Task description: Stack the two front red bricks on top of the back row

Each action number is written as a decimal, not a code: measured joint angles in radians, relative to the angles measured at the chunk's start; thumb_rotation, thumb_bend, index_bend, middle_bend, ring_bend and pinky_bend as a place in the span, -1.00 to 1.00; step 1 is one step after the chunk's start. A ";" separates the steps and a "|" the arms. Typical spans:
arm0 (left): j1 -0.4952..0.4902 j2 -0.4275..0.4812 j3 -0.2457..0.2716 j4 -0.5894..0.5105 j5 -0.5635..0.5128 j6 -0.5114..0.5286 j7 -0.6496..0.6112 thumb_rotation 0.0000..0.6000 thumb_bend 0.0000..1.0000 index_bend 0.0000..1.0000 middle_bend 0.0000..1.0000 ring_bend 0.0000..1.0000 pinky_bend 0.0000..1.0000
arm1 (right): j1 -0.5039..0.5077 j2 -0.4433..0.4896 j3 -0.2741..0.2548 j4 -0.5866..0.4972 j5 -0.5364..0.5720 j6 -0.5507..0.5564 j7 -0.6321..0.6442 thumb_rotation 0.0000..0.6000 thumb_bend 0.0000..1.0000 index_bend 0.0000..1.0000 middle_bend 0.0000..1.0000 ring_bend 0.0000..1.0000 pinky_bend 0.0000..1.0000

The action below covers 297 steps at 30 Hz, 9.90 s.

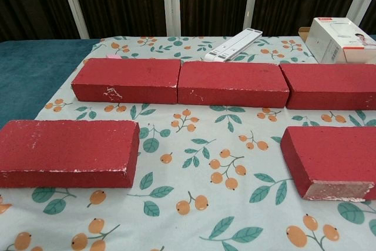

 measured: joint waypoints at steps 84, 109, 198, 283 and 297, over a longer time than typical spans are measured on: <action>0.029 0.036 -0.021 0.014 -0.014 0.040 -0.077 1.00 -1.00 -0.94 -0.99 -1.00 -0.65 | 0.379 -0.061 -0.003 -0.225 0.725 -0.357 -0.511 1.00 -0.93 -0.25 -0.32 -0.76 -1.00; 0.022 0.027 -0.028 0.017 -0.031 0.026 -0.056 1.00 -1.00 -0.94 -0.99 -1.00 -0.65 | 0.585 0.198 0.200 -0.427 0.997 -0.361 -0.610 1.00 -0.93 -0.16 -0.31 -0.75 -1.00; -0.008 -0.028 -0.062 0.008 -0.147 -0.012 0.092 1.00 -1.00 -0.94 -0.99 -1.00 -0.65 | 1.126 -0.132 0.081 0.320 1.517 -0.731 -0.538 1.00 -0.93 -0.16 -0.30 -0.72 -1.00; -0.208 0.392 -0.044 -0.433 -0.108 -0.398 0.104 1.00 -1.00 -1.00 -1.00 -1.00 -0.72 | 0.071 0.142 -0.230 -0.181 0.108 0.256 0.107 1.00 -0.93 -1.00 -1.00 -1.00 -1.00; -0.479 0.434 -0.057 -0.559 -0.572 -0.618 0.460 1.00 -1.00 -1.00 -1.00 -1.00 -0.98 | 0.057 0.179 -0.207 -0.188 0.102 0.147 0.181 1.00 -0.93 -1.00 -1.00 -1.00 -1.00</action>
